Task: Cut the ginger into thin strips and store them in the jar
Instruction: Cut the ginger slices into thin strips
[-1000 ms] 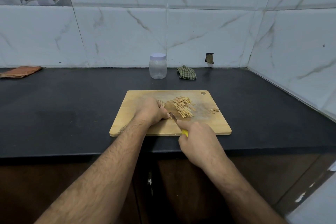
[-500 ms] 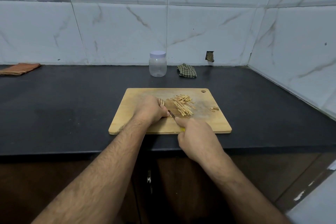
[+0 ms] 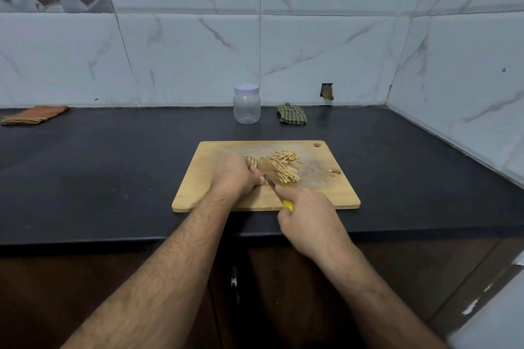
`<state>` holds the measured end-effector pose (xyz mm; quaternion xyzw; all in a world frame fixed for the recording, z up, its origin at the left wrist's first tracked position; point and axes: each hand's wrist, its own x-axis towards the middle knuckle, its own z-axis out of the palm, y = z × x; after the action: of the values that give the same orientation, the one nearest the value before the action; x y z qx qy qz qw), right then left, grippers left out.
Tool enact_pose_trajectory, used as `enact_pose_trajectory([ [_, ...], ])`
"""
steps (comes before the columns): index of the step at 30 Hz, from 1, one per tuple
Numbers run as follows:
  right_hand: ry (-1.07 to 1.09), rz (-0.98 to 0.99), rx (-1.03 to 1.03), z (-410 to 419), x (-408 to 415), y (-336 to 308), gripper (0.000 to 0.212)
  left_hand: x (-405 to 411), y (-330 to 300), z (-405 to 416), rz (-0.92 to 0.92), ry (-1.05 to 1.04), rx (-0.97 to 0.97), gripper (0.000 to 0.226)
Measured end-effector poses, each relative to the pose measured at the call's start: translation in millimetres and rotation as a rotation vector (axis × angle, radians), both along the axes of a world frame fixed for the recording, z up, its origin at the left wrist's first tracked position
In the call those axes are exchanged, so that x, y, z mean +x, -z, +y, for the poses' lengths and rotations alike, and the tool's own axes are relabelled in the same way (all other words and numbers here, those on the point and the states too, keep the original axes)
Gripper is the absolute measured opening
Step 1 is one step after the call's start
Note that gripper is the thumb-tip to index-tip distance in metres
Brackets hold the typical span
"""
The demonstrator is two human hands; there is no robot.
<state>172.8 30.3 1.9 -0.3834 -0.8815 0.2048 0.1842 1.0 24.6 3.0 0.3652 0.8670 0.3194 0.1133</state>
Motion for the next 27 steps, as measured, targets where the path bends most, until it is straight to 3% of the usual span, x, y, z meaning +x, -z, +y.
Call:
enact_pose_trajectory([
  [12,-0.005,-0.004,-0.004,1.7,-2.8,1.4,0.051,-1.9,5.6,2.1,0.042,-0.026,-0.003,0.01],
  [27,0.019,-0.177,0.007,-1.8,9.1,-0.9,0.057,0.2,-1.4,0.9,0.011,-0.018,-0.028,0.013],
])
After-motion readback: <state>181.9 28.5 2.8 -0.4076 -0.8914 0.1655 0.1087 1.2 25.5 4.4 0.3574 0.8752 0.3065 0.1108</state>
